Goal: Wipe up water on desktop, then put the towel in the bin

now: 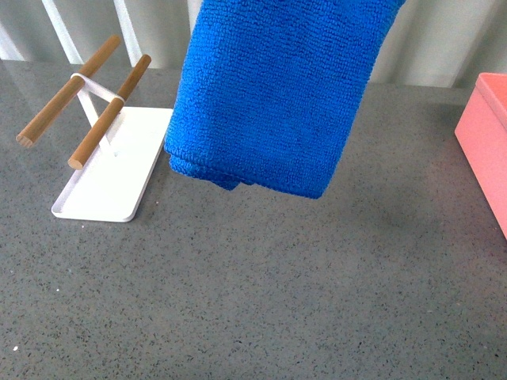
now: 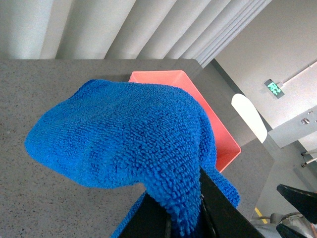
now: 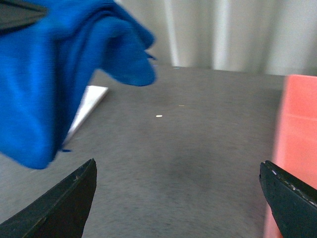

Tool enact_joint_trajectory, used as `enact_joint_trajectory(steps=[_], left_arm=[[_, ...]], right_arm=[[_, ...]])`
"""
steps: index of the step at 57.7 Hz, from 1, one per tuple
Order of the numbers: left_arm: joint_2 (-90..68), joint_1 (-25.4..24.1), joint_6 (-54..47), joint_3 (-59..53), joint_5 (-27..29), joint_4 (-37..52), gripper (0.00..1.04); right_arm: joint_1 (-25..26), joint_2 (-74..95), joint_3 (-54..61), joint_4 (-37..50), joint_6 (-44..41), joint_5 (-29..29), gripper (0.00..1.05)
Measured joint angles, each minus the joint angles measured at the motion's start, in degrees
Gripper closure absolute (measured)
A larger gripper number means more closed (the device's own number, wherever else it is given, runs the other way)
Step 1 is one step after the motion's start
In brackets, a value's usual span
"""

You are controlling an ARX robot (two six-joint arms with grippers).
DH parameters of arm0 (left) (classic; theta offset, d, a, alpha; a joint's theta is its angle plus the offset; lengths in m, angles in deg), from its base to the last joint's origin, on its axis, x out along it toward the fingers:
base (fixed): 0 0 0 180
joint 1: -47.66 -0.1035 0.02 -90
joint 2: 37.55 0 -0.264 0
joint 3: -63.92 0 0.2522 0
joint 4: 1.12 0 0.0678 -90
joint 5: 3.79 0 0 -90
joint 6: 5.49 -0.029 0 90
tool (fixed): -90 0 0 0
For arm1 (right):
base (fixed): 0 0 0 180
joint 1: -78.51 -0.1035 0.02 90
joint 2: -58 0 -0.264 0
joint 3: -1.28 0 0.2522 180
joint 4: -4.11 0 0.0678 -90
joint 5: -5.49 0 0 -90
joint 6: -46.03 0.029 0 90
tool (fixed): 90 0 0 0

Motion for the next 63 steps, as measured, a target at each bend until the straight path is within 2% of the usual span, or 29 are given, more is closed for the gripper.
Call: enact_joint_trajectory(steps=[10,13,17,20,24,30,45,63], left_arm=[[0.09,0.0,0.02,-0.02,0.0,0.0,1.0],[0.09,0.0,0.02,-0.02,0.0,0.0,1.0],[0.09,0.0,0.02,-0.02,0.0,0.0,1.0],[0.09,0.0,0.02,-0.02,0.0,0.0,1.0],[0.09,0.0,0.02,-0.02,0.02,0.0,1.0],[0.09,0.0,0.02,-0.02,0.0,0.0,1.0],[0.09,0.0,0.13,-0.02,0.02,0.0,1.0],[0.09,0.0,0.22,-0.04,0.0,0.0,1.0]], right_arm=[[-2.27,18.62,-6.99,2.05,-5.01,20.04,0.07],[-4.15,24.17,-8.76,5.51,-5.25,24.33,0.07],[-6.25,30.58,-10.67,12.33,-3.91,27.21,0.07],[-8.07,35.69,-12.52,18.16,-1.14,26.03,0.07],[-9.84,39.87,-14.29,21.42,1.36,24.04,0.07],[-12.61,44.15,-15.54,27.52,5.33,24.55,0.07],[-17.05,52.3,-20.46,31.5,7.91,22.67,0.07],[-19.91,57.24,-24.3,38.8,12.94,23.96,0.07]])
